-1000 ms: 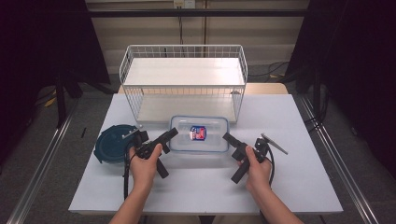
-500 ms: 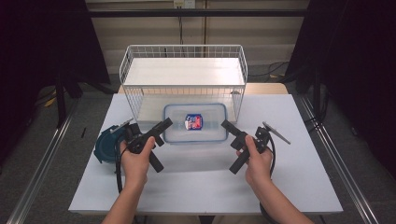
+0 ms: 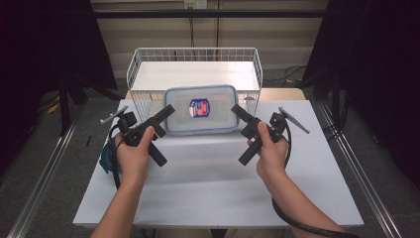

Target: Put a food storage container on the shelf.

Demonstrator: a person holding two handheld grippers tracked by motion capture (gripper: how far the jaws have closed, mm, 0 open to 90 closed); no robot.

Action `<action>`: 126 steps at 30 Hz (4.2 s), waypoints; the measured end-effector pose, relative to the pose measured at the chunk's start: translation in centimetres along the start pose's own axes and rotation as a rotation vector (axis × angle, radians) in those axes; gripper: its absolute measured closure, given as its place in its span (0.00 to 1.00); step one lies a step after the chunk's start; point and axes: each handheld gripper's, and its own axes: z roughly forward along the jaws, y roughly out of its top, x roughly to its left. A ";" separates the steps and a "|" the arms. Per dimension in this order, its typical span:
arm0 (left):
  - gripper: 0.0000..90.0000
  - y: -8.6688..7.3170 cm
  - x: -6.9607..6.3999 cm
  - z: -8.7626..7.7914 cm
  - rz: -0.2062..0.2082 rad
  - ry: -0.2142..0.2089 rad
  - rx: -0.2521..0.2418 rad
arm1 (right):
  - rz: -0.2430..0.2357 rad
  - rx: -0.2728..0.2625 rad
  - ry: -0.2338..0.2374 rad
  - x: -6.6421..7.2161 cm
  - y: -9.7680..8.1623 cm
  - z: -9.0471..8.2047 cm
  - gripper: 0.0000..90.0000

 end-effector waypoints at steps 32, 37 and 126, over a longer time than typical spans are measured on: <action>0.58 8.3 -1.6 4.6 0.000 -0.021 -0.110 | 0.013 -0.076 0.045 4.0 5.7 7.3 0.65; 0.58 8.9 -1.2 5.6 -0.022 -0.023 -0.131 | 0.012 -0.095 0.048 4.1 6.2 8.4 0.65; 0.21 7.4 1.3 8.3 -0.017 0.058 -0.069 | 0.011 -0.010 0.046 1.3 5.5 9.5 0.36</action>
